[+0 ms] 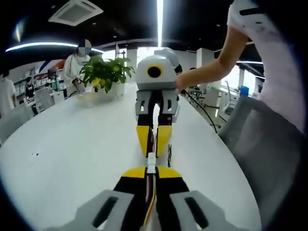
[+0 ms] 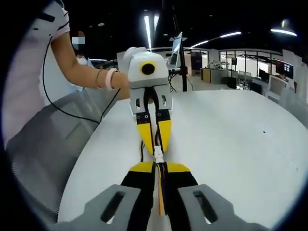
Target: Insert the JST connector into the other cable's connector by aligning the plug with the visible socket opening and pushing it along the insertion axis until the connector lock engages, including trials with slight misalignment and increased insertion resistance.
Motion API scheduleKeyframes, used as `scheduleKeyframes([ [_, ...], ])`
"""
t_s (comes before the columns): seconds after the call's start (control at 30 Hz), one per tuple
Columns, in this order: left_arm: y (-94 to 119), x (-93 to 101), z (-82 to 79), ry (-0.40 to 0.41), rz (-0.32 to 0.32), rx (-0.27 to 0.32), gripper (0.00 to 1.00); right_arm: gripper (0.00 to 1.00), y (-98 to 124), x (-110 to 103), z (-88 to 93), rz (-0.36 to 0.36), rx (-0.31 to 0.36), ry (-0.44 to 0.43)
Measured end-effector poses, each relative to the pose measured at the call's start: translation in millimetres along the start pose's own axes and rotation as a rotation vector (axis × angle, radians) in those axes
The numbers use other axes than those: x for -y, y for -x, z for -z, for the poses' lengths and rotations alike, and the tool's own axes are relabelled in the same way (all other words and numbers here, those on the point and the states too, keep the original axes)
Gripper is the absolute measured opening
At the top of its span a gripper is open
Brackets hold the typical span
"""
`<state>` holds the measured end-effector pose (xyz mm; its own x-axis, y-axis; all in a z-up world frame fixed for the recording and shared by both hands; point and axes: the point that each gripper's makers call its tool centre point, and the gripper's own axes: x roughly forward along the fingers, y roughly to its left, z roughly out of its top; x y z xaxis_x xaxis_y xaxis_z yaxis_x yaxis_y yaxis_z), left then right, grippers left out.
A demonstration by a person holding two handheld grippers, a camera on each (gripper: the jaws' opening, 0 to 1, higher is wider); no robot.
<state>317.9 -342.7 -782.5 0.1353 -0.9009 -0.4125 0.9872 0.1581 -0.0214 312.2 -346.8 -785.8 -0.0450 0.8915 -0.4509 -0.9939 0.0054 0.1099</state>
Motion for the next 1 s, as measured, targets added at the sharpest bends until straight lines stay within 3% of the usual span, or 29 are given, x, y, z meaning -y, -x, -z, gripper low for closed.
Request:
scheduleKeyframes([
  [0.33,-4,6.0,0.2,-0.012,0.031,-0.008,0.00,0.03,-1,-4,4.0,-0.027,-0.002,0.009],
  [0.6,-7,-10.7,5.5,-0.013,-0.015,0.005,0.00,0.04,-2,12,7.5,-0.002,0.024,0.021],
  [1.0,-20,-16.6,33.4,-0.012,-0.028,-0.067,0.00,0.04,-18,20,34.0,0.005,0.011,-0.019],
])
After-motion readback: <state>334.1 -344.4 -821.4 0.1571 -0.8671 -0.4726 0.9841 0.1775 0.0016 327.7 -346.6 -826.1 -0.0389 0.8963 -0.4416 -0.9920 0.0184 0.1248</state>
